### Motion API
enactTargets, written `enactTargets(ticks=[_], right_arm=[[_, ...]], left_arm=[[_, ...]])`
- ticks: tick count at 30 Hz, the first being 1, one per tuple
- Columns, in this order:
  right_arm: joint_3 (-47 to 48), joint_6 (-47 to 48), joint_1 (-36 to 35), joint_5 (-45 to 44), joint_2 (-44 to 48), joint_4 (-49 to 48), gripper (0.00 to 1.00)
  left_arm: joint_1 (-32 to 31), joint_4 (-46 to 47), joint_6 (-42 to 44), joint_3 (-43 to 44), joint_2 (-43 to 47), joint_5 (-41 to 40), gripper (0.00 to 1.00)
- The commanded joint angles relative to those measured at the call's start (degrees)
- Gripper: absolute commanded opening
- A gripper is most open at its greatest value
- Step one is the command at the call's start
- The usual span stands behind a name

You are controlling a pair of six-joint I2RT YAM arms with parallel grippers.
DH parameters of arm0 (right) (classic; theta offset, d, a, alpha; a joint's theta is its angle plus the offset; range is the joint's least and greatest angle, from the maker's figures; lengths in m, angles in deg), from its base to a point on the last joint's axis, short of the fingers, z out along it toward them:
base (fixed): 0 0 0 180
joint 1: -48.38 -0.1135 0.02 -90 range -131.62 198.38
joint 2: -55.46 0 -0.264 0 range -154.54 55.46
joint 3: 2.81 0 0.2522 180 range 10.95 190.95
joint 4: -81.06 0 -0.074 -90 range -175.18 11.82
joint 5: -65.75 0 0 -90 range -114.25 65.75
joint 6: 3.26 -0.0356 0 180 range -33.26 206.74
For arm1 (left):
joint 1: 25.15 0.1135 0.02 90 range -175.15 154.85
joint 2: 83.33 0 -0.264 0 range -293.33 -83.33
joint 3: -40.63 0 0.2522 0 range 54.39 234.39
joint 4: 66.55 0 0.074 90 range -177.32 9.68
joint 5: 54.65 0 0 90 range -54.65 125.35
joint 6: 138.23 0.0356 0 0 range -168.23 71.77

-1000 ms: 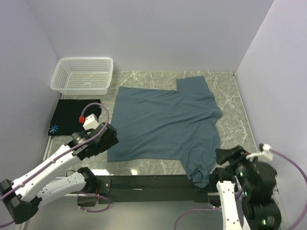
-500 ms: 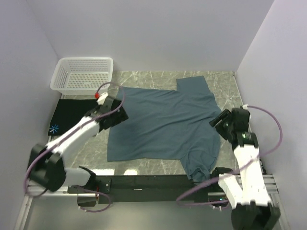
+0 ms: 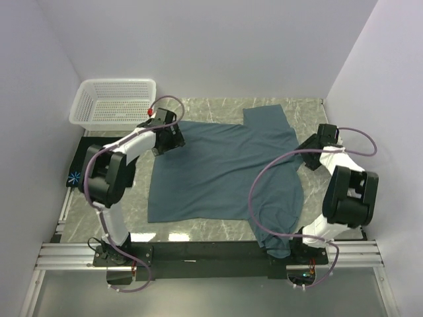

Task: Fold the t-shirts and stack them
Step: Flatten the tshirt out

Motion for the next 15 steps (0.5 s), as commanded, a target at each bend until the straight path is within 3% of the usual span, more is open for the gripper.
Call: enactTargets(ticks=[1, 10, 15], right_arm=[[5.0, 2.8, 1.3, 0.2, -4.3, -4.4, 0.68], [11.5, 7.1, 2.9, 4.6, -13.3, -2.4, 0.68], [13.7, 7.7, 3.1, 5.1, -16.4, -1.6, 0.58]], left_arm=[[0.2, 1.5, 2.9, 4.3, -3.8, 0.8, 0.9], [0.3, 1.2, 4.1, 8.3, -10.8, -0.4, 0.89], [0.3, -0.6, 4.1, 11.3, -14.4, -1.3, 0.89]])
